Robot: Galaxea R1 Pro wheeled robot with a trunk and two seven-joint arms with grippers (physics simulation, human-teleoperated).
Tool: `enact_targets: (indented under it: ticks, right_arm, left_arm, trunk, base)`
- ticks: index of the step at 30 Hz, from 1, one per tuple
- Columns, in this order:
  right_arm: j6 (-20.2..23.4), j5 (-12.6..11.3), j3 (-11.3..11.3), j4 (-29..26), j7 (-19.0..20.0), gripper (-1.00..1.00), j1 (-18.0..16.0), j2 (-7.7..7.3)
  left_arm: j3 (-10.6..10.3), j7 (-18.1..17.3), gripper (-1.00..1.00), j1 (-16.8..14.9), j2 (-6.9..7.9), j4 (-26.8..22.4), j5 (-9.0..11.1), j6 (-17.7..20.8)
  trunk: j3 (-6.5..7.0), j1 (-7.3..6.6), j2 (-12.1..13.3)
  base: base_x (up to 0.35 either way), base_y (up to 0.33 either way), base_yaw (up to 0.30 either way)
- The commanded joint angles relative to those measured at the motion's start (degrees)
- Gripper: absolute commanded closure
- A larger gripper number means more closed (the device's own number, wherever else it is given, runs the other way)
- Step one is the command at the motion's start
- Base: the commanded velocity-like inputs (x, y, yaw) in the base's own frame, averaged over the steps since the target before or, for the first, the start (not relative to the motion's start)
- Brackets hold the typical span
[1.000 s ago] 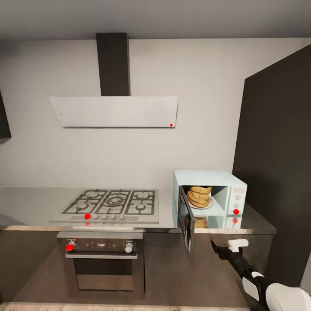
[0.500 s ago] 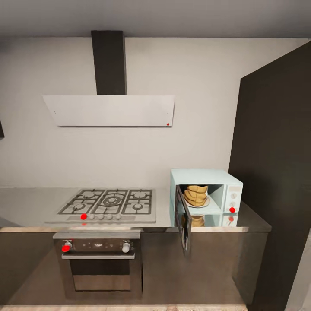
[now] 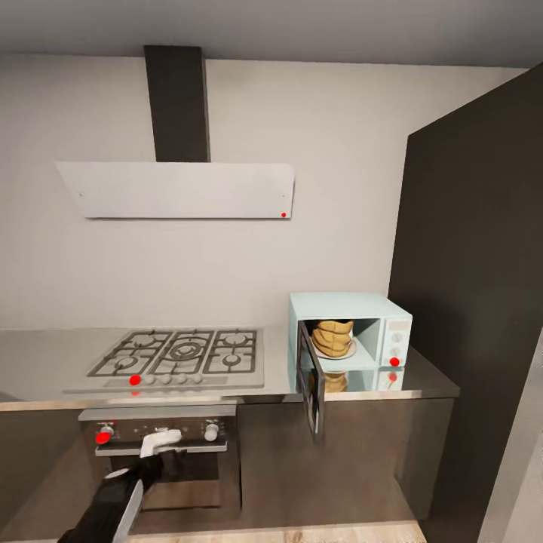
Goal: In the kitchen, take the popcorn bag from the countertop, put it into the microwave, and heat it until the popcorn is cooked so the cooked popcorn ends up inside the bag.
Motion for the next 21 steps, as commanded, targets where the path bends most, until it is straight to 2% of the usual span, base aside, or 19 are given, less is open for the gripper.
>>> enact_targets:
  ticks: [1, 3, 6, 8, 9, 10, 12, 14, 18, 20, 21]
  right_arm:
    - [-0.26, 0.05, 0.04, 0.22, 0.13, -1.00, -0.05, -0.05]
    - [-0.27, 0.05, 0.27, 0.22, 0.16, -1.00, -0.05, -0.05]
    - [-0.23, 0.05, 0.38, 0.23, 0.29, -1.00, -0.05, 0.47]
    - [-0.20, 0.05, 0.38, 0.22, 0.30, -1.00, -0.05, 0.81]
    - [-0.20, 0.05, 0.39, 0.23, 0.30, -1.00, -0.05, 0.99]
    - [-0.19, 0.05, 0.39, 0.22, 0.30, -1.00, -0.05, 1.09]
    - [-0.18, 0.05, 0.39, 0.24, 0.30, -1.00, -0.05, 1.16]
    - [-0.19, 0.05, 0.39, 0.22, 0.30, -1.00, -0.05, 1.18]
    - [-0.19, 0.05, 0.41, 0.23, 0.35, -1.00, -0.05, 1.26]
    - [-0.18, 0.05, 0.40, 0.24, 0.36, -1.00, -0.05, 1.27]
    - [-0.18, 0.05, 0.42, 0.25, 0.35, -1.00, -0.05, 1.27]
  left_arm:
    - [0.01, -0.42, -1.00, -2.00, -0.02, -0.03, -0.05, 1.93]
    - [-0.27, -1.79, -1.00, -5.50, -0.02, 0.55, -0.06, 3.73]
    - [-0.66, -9.92, -1.00, -13.07, -0.34, 5.01, -0.08, 4.93]
    - [-1.28, -12.11, -1.00, -15.50, -0.74, 6.97, -0.12, 4.86]
    - [-2.92, -12.92, -1.00, -16.38, -0.90, 7.69, -0.18, 4.74]
    - [-5.11, -13.34, -1.00, -16.83, -0.94, 8.03, -0.21, 4.52]
    - [-7.75, -13.60, -1.00, -17.15, -1.26, 8.26, -0.23, 4.30]
    - [-9.21, -13.72, -1.00, -17.26, -2.25, 8.34, -0.24, 4.18]
    - [-9.93, -13.78, -1.00, -17.30, -2.79, 8.46, -0.24, 2.49]
    - [-9.98, -13.78, -1.00, -17.30, -2.30, 8.64, -0.24, 0.64]
    - [-10.00, -13.78, -1.00, -17.30, -1.53, 8.69, -0.24, -1.16]
  trunk:
    - [-0.04, 0.02, -0.05]
    - [-0.04, 0.02, -0.05]
    - [-0.04, 0.02, -0.05]
    - [-0.09, 0.02, -0.05]
    - [-0.14, 0.02, -0.05]
    - [-0.20, 0.02, -0.05]
    - [-0.34, 0.02, -0.05]
    - [-0.48, 0.02, -0.05]
    - [-0.77, 0.02, -0.05]
    - [-0.92, 0.02, -0.05]
    - [-0.99, 0.02, -0.05]
  base:
    - [0.000, 0.000, 0.000]
    - [0.000, 0.000, 0.000]
    - [0.000, 0.000, 0.000]
    - [0.000, 0.000, -0.022]
    - [0.000, 0.000, -0.099]
    - [0.000, 0.000, -0.138]
    - [0.000, 0.000, -0.162]
    - [0.000, 0.000, -0.180]
    - [0.000, 0.000, -0.185]
    - [0.000, 0.000, -0.186]
    - [0.000, 0.000, -0.186]
